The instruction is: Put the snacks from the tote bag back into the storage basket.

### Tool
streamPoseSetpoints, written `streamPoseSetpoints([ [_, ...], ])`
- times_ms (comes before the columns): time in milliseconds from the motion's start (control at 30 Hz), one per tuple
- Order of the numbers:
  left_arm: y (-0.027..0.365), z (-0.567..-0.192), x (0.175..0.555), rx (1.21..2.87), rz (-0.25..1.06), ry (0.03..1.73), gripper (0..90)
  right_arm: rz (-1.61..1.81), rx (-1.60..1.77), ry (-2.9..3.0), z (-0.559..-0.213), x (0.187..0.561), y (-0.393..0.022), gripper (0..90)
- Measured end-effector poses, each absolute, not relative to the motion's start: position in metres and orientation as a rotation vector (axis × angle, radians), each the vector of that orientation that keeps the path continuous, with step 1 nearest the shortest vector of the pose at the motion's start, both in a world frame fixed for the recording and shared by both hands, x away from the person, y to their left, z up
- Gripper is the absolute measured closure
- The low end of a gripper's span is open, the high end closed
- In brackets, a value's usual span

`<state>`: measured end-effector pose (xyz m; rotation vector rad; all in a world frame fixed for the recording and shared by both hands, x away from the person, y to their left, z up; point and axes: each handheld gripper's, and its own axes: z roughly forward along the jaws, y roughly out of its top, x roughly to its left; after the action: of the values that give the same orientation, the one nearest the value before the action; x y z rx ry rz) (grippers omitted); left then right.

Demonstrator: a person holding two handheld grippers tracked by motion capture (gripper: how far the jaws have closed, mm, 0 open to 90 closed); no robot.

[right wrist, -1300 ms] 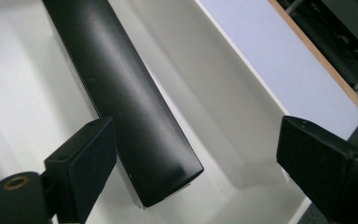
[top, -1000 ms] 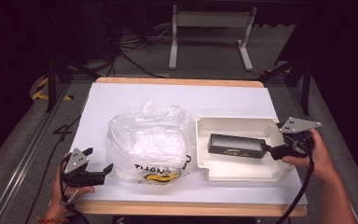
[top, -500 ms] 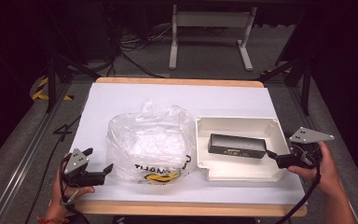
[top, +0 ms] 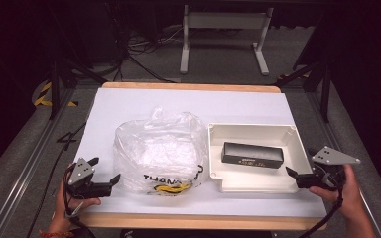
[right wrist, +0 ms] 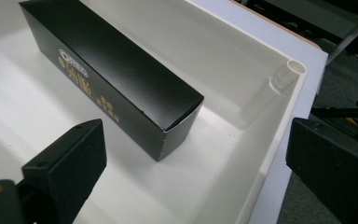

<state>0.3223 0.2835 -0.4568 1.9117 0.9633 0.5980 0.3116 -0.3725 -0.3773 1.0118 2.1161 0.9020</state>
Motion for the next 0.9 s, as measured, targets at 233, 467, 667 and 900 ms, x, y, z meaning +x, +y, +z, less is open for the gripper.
streamPoseSetpoints([
  [233, 0.283, -0.457, 0.322, 1.912, 0.598, 0.963, 4.7, 0.924, 1.022, 2.074, -0.387, 0.304, -0.376, 4.7],
  [467, 0.284, -0.457, 0.322, 1.91, 0.597, 0.967, 4.8, 0.94, 1.027, 2.014, -0.4, 0.294, -0.38, 4.3],
  [667, 0.284, -0.457, 0.322, 1.91, 0.598, 0.97, 4.8, 0.971, 1.017, 1.979, -0.405, 0.285, -0.382, 3.8],
  [900, 0.284, -0.457, 0.322, 1.906, 0.597, 0.978, 4.8, 1.021, 1.032, 1.942, -0.418, 0.281, -0.386, 3.7],
])
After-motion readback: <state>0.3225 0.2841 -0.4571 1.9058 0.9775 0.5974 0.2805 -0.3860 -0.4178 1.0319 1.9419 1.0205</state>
